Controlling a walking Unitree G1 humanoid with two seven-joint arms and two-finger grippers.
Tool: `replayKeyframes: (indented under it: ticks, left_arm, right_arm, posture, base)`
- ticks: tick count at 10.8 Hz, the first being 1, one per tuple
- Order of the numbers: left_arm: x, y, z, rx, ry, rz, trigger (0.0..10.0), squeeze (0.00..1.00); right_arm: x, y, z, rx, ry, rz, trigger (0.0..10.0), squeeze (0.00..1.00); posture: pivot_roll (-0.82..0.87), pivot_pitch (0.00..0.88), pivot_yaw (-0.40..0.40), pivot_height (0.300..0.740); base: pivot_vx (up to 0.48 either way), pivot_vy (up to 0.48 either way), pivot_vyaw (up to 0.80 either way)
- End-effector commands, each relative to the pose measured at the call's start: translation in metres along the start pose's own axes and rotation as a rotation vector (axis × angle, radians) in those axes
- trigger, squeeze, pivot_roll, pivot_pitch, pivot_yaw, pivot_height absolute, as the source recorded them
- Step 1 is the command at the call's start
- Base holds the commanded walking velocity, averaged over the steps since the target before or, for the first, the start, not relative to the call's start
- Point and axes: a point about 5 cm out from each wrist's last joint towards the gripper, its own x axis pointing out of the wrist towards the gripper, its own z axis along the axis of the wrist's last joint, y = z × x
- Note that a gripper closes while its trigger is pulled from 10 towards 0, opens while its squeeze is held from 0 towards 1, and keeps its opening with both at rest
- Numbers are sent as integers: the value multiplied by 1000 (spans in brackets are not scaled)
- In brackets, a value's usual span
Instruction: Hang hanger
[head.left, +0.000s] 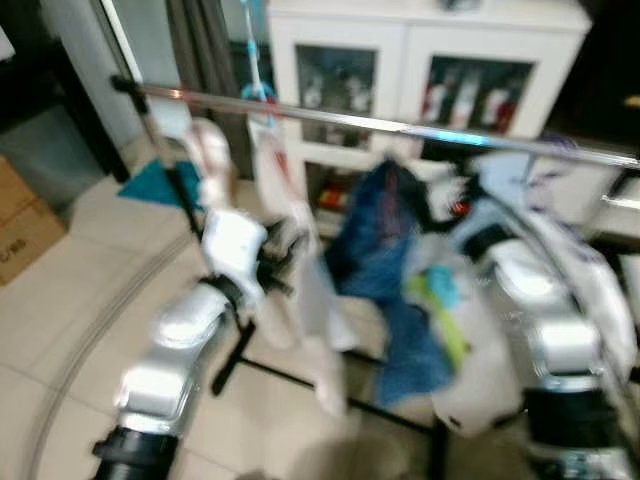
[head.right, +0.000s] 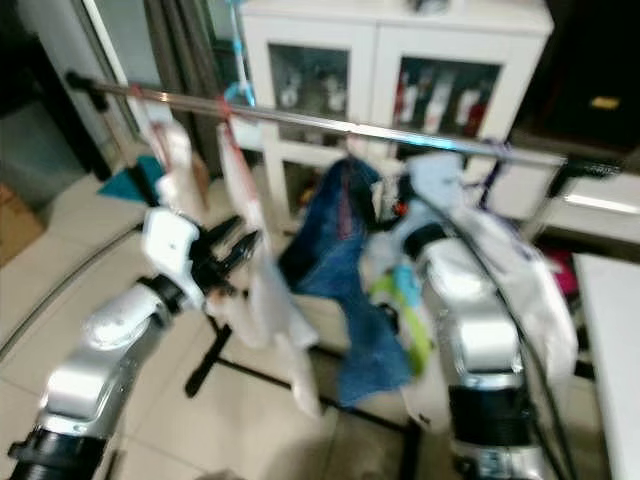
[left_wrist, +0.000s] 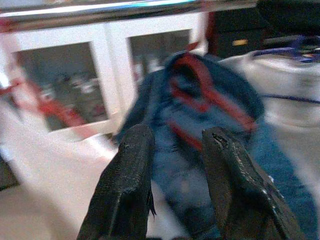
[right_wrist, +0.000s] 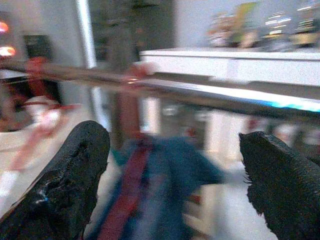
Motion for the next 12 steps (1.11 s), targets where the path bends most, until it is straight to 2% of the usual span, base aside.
replayKeyframes:
  ticks: [1, 2, 4, 6, 7, 8, 9, 10, 11, 12]
  left_arm:
    - [-6, 8, -1, 29, 23, 13, 10000, 0]
    - [-9, 6, -1, 33, 40, -27, 10000, 0]
    - [-13, 0, -6, 44, 88, -120, 10000, 0]
    - [-16, -10, -8, 22, 100, -219, 10000, 0]
    - [-17, -10, -7, 19, 101, -229, 10000, 0]
    - [-18, -10, -6, 17, 104, -239, 10000, 0]
    - [-19, -10, -6, 16, 107, -251, 10000, 0]
    - [-19, -10, -6, 13, 108, -265, 10000, 0]
    - [-19, -11, -5, 10, 112, -287, 10000, 0]
    - [-19, -11, -5, 10, 112, -290, 10000, 0]
  right_arm:
    - [4, 4, 1, 2, 6, 1, 10000, 1000]
    - [4, -14, -2, -8, 48, -87, 10000, 1000]
    - [2, -29, -3, -54, 103, -81, 10000, 1000]
    - [-6, -63, -10, -153, 250, -123, 10000, 1000]
    - [-9, -70, -12, -175, 293, -106, 10000, 1000]
    - [-14, -78, -9, -170, 320, -81, 10000, 824]
    - [-17, -84, -3, -141, 325, -43, 10000, 0]
    - [-22, -88, 3, -102, 337, 24, 10000, 0]
    - [-34, -88, 10, -67, 380, 156, 10000, 0]
    - [-39, -90, 13, -74, 393, 189, 10000, 0]
  posture:
    - [-62, 0, 47, 740]
    - [-61, 0, 47, 740]
    - [-65, 0, 53, 740]
    - [-67, 0, 59, 740]
    - [-64, 0, 57, 740]
    - [-63, 0, 56, 740]
    - [-64, 0, 58, 740]
    - [-65, 0, 61, 740]
    - [-69, 0, 69, 740]
    - [-70, 0, 71, 740]
  base:
    - [0, 0, 0]
    - [0, 0, 0]
    - [0, 0, 0]
    - [0, 0, 0]
    - [0, 0, 0]
    - [0, 0, 0]
    - [0, 0, 0]
    - [0, 0, 0]
    - [0, 0, 0]
    - [0, 0, 0]
